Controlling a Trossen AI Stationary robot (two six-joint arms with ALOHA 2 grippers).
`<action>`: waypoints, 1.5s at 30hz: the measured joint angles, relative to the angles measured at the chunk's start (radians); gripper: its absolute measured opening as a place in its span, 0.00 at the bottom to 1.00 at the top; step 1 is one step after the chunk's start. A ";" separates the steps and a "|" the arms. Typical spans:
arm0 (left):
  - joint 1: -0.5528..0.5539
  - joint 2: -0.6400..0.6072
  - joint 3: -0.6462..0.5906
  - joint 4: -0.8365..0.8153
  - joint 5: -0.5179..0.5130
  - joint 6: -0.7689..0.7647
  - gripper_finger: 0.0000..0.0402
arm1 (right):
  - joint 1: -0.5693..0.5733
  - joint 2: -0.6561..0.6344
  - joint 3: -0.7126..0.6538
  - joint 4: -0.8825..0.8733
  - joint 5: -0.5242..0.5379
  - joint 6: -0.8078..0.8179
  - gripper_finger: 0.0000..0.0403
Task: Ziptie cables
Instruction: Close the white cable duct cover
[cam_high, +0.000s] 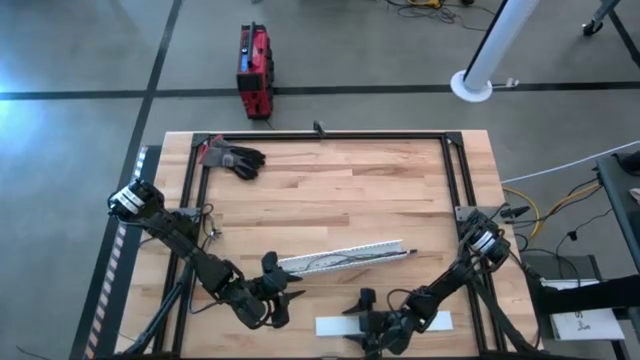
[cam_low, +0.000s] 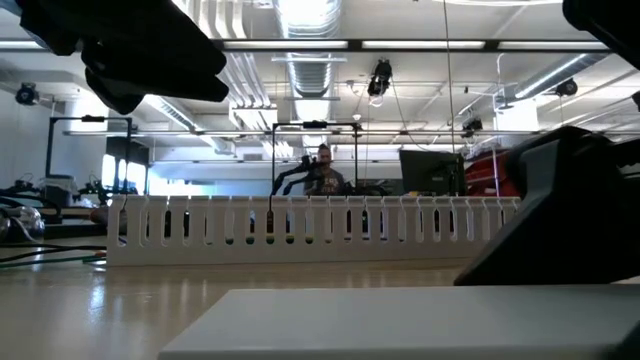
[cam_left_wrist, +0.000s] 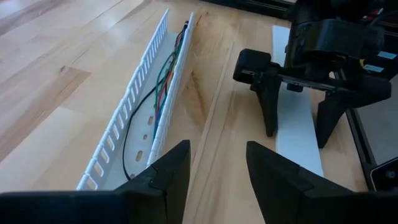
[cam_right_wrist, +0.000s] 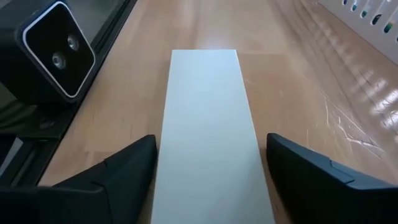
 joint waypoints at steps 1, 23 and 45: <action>0.000 0.000 0.000 0.000 0.000 0.000 0.36 | -0.001 0.001 -0.001 -0.001 -0.001 0.003 0.71; 0.010 0.000 -0.015 0.003 -0.053 0.037 0.36 | -0.010 0.021 -0.006 0.005 -0.001 0.035 0.55; 0.279 0.000 -0.038 -0.006 0.229 0.237 0.93 | -0.012 0.021 -0.007 0.013 -0.011 0.026 0.55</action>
